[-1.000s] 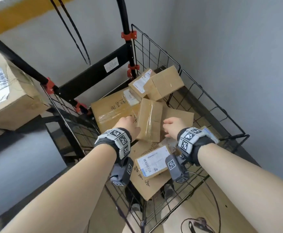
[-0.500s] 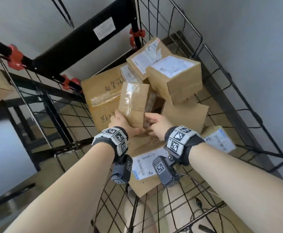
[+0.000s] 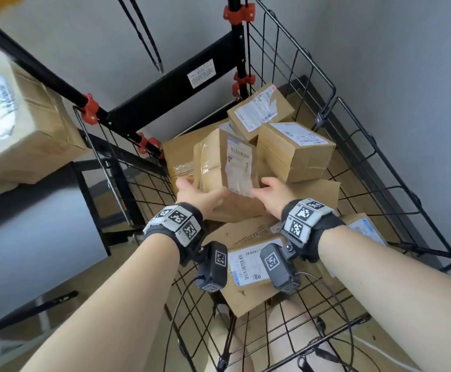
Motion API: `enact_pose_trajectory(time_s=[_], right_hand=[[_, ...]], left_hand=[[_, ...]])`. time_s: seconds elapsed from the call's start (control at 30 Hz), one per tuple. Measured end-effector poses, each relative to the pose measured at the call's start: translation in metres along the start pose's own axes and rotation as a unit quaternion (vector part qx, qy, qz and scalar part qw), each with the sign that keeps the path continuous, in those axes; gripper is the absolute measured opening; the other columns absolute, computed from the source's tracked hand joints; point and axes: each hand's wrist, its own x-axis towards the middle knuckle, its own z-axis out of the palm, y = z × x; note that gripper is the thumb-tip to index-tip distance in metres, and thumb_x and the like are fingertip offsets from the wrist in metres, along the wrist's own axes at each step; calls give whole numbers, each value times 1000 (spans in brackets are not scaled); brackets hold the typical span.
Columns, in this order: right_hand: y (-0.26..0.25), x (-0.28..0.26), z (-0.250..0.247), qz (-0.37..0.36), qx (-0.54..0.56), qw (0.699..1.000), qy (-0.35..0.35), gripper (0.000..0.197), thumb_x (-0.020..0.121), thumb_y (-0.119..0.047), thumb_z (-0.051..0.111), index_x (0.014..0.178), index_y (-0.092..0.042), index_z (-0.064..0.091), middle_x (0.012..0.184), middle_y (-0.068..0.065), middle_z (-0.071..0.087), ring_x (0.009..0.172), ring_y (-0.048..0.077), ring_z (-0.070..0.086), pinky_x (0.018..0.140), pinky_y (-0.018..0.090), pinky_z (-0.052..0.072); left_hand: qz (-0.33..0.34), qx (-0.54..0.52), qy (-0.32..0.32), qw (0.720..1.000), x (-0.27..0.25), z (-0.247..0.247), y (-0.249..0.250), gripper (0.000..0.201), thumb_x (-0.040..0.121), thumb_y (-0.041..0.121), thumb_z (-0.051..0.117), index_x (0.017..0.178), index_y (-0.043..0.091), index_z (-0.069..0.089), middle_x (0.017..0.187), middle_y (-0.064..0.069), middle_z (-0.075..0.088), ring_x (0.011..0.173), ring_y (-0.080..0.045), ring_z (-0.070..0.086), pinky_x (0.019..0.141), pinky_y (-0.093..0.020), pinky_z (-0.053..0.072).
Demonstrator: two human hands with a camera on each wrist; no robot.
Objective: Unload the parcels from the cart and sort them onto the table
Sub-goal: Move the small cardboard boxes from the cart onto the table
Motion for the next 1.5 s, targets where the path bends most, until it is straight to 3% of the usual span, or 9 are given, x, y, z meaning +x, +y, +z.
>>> enact_pose_trajectory(time_s=[0.17,0.3,0.37,0.47,0.63,0.77,0.87,1.17,1.5], right_hand=[[-33,-35,12,-33,47,998,-3,79,85,-55,52,146,-12,28,147,4,39,131,25,41,108,38,34],[-59,-63,22,-74,122,989,-40,95,63,-78,53,143,-32,32,145,-4,41,130,24,42,107,52,35],[-70,-72,25,-79,141,986,-43,91,54,-87,52,134,-44,40,142,-5,45,128,26,45,105,54,37],[-97,-114,43,-92,152,983,-51,64,73,-73,53,128,-42,48,127,1,55,111,28,57,91,54,50],[-116,-179,111,-148,140,977,-65,43,87,-56,47,125,-35,50,117,8,58,104,30,58,87,54,52],[-115,-213,194,-139,146,977,-70,41,86,-57,47,123,-40,49,122,5,56,108,29,57,84,53,54],[-110,-234,259,-148,131,978,-62,41,89,-55,47,126,-39,47,126,5,53,110,31,56,84,55,53],[-109,-277,379,-153,87,982,-70,43,93,-50,45,132,-32,45,127,7,53,112,33,54,87,58,50],[-139,-245,442,-149,30,984,-95,52,87,-59,45,129,-28,47,121,2,58,106,29,59,79,52,54]], left_hand=[[23,-119,16,993,-40,-45,0,80,72,42,74,135,14,33,105,0,51,83,-13,56,77,-34,54],[34,-225,4,974,-82,-86,-5,85,52,51,75,121,13,46,117,-12,59,96,-25,63,84,-46,56],[41,-296,-14,954,-99,-107,-12,60,59,41,74,108,16,49,113,-13,60,98,-27,61,92,-49,51],[67,-342,-18,937,-123,-134,-31,37,69,36,72,93,22,47,107,-8,59,104,-28,61,97,-50,47],[95,-379,12,921,-153,-187,-94,77,42,48,73,109,20,47,118,-15,59,107,-32,62,91,-51,52],[106,-344,51,931,-178,-241,-166,54,55,51,67,96,22,49,107,-9,59,104,-29,62,96,-50,49],[129,-272,94,949,-190,-279,-225,27,86,43,56,100,20,59,106,-3,60,104,-23,55,102,-42,43],[159,-168,120,965,-199,-348,-344,41,99,36,39,132,17,53,130,-5,57,121,-23,52,106,-37,40],[131,-150,214,956,-160,-392,-377,53,98,31,46,145,10,33,144,-11,44,131,-23,44,106,-28,33]])
